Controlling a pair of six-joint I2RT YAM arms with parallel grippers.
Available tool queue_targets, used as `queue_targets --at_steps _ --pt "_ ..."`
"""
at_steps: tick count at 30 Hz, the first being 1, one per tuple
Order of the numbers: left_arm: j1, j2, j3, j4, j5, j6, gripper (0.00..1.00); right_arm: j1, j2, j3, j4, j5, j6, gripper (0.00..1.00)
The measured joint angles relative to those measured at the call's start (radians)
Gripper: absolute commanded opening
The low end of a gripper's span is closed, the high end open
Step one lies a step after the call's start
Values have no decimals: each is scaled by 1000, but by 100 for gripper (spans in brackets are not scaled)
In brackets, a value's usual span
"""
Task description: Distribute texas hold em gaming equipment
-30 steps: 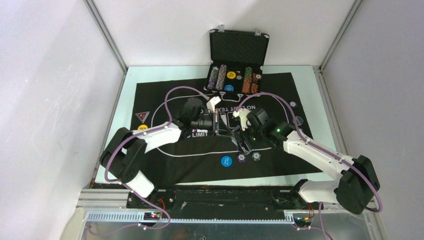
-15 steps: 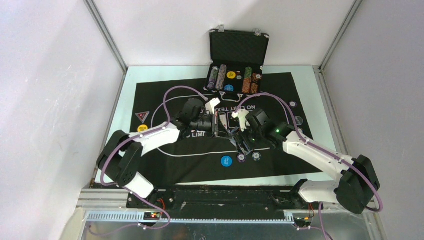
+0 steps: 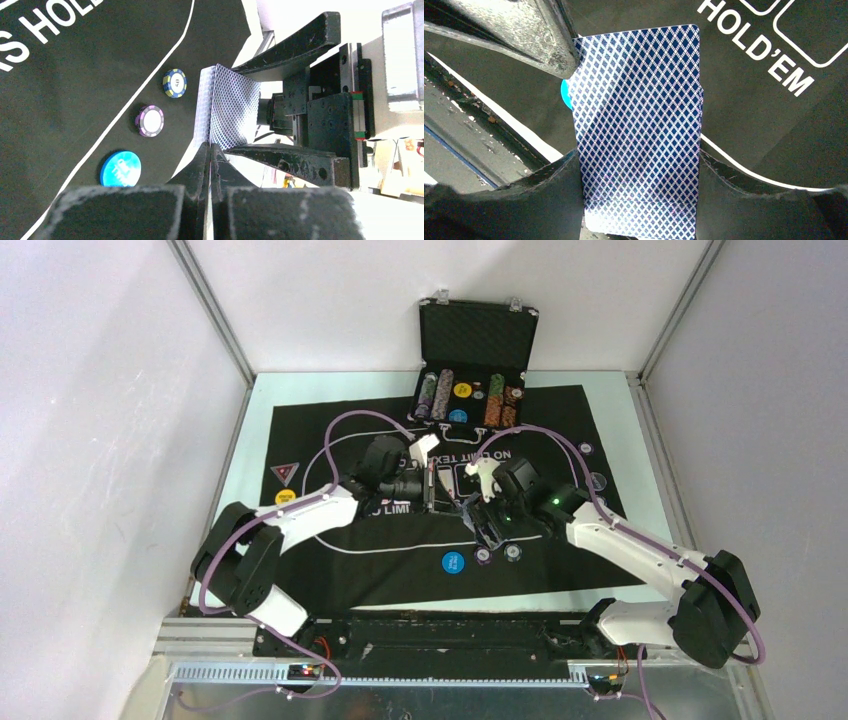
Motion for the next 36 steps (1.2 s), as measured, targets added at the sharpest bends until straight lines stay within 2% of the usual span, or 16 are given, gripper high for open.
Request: queue_targets --at_steps 22,36 --pt "79 -108 -66 -57 -37 -6 0 -16 0 0 2 21 0 0" --pt "112 -216 -163 157 20 -106 0 -67 0 0 2 121 46 0"
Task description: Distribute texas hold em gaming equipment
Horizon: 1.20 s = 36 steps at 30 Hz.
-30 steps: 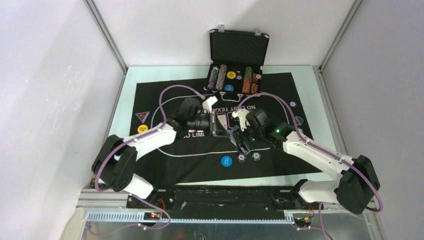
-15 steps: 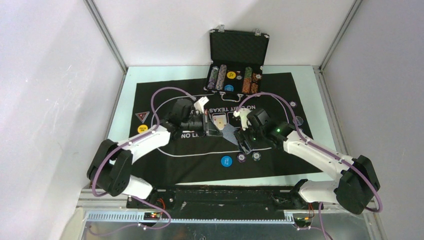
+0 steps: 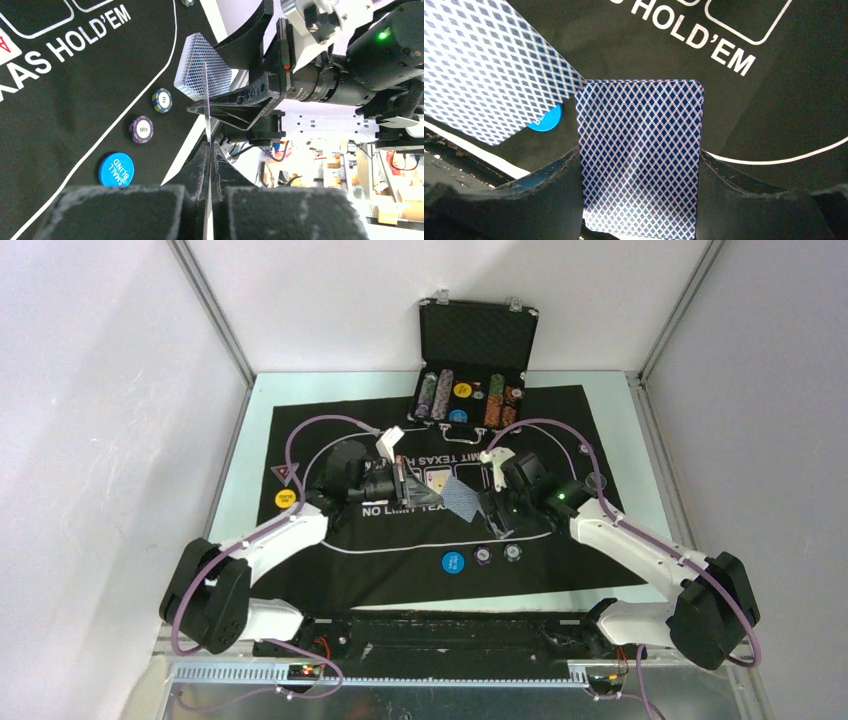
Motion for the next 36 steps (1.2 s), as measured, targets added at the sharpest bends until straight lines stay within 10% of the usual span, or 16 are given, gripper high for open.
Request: queue_targets --at_steps 11,36 --pt "49 49 53 -59 8 75 0 -42 -7 0 -6 78 41 0" --pt "44 1012 1271 -1116 76 982 0 -88 -57 -32 -20 103 60 0"
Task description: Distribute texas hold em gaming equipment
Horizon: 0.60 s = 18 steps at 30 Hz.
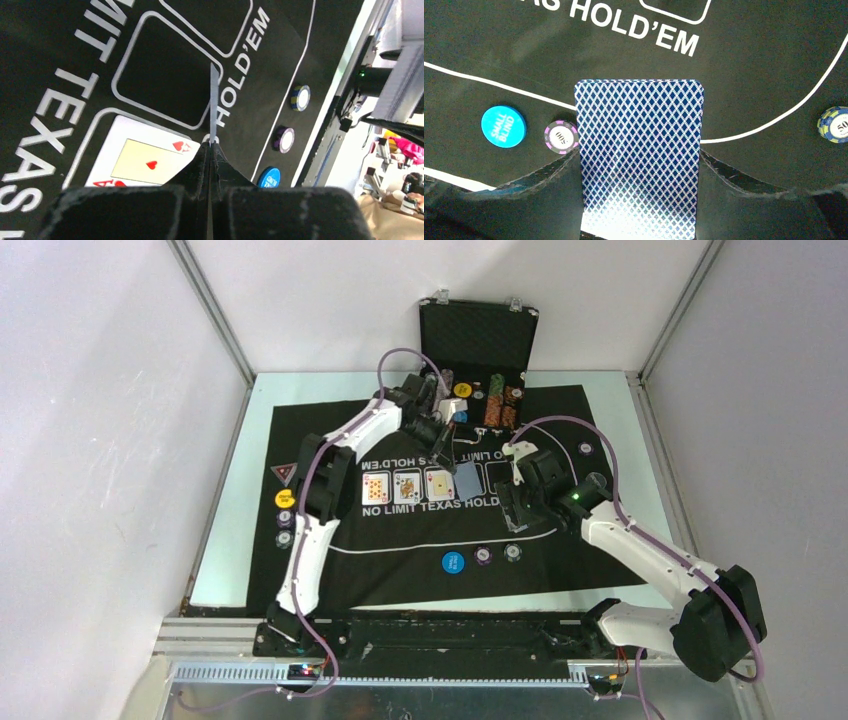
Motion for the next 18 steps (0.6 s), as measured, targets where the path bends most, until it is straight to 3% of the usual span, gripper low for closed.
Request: queue_targets --at_steps 6,18 --pt "-23 137 227 -111 -76 23 0 -1 0 0 0 -4 0 0" --pt "-51 171 330 -172 -290 78 0 -3 0 -8 2 -18 0 0"
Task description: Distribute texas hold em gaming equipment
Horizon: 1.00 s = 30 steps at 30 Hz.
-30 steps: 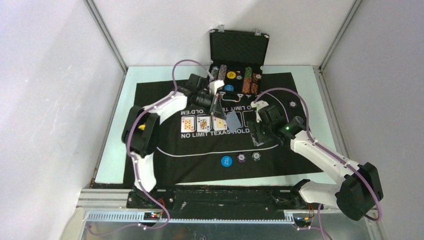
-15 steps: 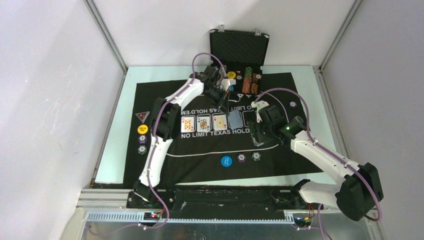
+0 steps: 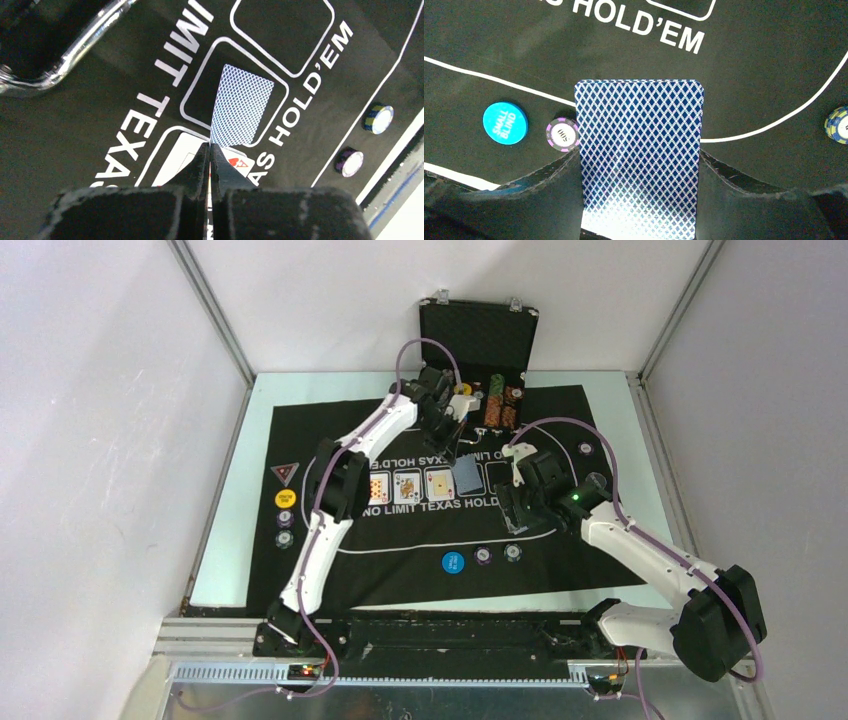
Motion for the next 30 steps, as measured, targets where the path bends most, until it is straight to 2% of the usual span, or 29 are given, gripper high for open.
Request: queue_targets --at_steps 7,30 --pt "-34 10 51 -3 -63 47 0 0 0 -1 0 0 0 0" --pt "-63 63 58 -4 -148 132 0 0 10 -1 1 0 0 0"
